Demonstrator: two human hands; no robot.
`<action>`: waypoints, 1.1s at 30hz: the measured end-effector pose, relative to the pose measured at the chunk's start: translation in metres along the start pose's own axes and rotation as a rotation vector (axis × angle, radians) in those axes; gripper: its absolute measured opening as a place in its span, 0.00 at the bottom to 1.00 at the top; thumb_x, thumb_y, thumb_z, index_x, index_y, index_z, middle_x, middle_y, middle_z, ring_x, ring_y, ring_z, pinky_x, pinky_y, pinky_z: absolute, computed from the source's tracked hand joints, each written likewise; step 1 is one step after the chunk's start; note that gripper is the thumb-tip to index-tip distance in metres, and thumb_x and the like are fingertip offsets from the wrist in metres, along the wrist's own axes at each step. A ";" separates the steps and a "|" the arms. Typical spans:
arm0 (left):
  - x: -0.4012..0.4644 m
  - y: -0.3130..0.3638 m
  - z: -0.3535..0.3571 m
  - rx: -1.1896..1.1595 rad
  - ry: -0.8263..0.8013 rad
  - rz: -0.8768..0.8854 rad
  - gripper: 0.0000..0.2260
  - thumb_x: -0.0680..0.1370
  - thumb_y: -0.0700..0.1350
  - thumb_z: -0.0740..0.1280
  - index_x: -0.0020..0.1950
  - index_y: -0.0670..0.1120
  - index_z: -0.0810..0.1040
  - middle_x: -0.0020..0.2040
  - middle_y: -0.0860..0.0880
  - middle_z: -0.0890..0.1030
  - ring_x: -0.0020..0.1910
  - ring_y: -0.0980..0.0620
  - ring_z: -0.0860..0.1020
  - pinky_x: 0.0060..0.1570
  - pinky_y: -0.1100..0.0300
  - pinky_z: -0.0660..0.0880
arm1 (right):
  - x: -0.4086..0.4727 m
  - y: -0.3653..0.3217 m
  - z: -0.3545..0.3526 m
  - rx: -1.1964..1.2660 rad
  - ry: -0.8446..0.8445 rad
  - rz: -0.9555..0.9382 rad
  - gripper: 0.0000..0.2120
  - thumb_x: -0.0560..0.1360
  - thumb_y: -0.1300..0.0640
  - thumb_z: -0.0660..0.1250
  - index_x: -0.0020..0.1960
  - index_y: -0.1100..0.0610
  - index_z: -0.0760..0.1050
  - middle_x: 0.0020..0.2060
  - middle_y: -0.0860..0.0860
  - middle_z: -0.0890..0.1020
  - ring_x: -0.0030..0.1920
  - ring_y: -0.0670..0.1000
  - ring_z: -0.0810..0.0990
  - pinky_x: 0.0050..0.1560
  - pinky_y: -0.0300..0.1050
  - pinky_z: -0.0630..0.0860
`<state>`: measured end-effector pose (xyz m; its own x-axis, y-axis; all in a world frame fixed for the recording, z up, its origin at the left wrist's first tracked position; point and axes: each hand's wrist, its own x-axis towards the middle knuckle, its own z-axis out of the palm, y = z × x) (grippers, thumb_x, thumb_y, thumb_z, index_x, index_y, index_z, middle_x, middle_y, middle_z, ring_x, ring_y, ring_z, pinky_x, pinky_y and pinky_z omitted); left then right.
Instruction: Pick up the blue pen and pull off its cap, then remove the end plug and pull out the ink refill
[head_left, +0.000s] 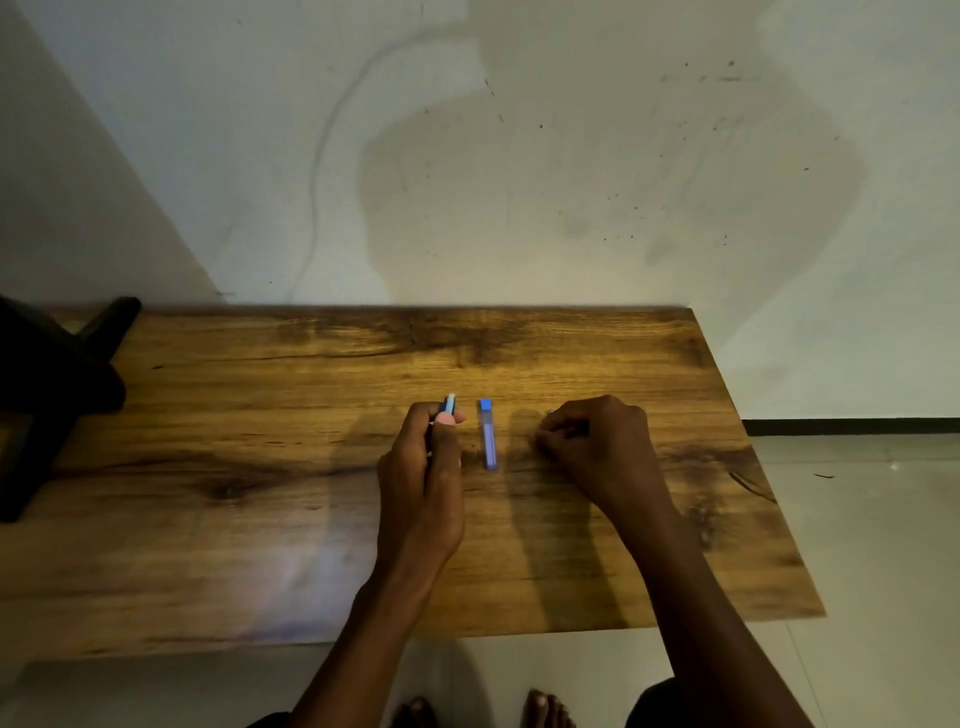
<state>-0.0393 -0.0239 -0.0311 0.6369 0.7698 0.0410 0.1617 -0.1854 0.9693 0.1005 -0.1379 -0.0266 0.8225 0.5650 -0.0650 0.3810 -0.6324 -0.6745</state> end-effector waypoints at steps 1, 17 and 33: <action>0.000 -0.001 0.000 -0.024 -0.009 -0.018 0.12 0.85 0.45 0.55 0.54 0.47 0.78 0.31 0.46 0.72 0.27 0.51 0.67 0.25 0.59 0.64 | 0.000 0.000 0.000 -0.005 -0.009 0.001 0.04 0.71 0.59 0.78 0.46 0.56 0.87 0.42 0.50 0.88 0.40 0.44 0.84 0.41 0.33 0.77; 0.004 -0.003 -0.002 -0.134 0.085 -0.182 0.10 0.84 0.49 0.59 0.50 0.49 0.79 0.31 0.51 0.72 0.28 0.53 0.68 0.27 0.59 0.63 | -0.011 -0.047 0.062 -0.069 0.075 -0.105 0.11 0.74 0.56 0.70 0.54 0.58 0.78 0.44 0.55 0.85 0.45 0.57 0.83 0.43 0.48 0.79; -0.010 0.018 -0.002 -0.265 -0.046 -0.250 0.07 0.80 0.45 0.67 0.46 0.51 0.85 0.25 0.59 0.79 0.22 0.63 0.74 0.21 0.72 0.67 | -0.039 -0.044 0.013 0.549 -0.121 -0.026 0.14 0.75 0.62 0.73 0.60 0.53 0.79 0.40 0.53 0.89 0.42 0.47 0.88 0.48 0.50 0.85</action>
<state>-0.0445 -0.0339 -0.0139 0.6366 0.7419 -0.2105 0.1198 0.1745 0.9773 0.0463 -0.1246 -0.0039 0.7493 0.6538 -0.1056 0.0983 -0.2675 -0.9585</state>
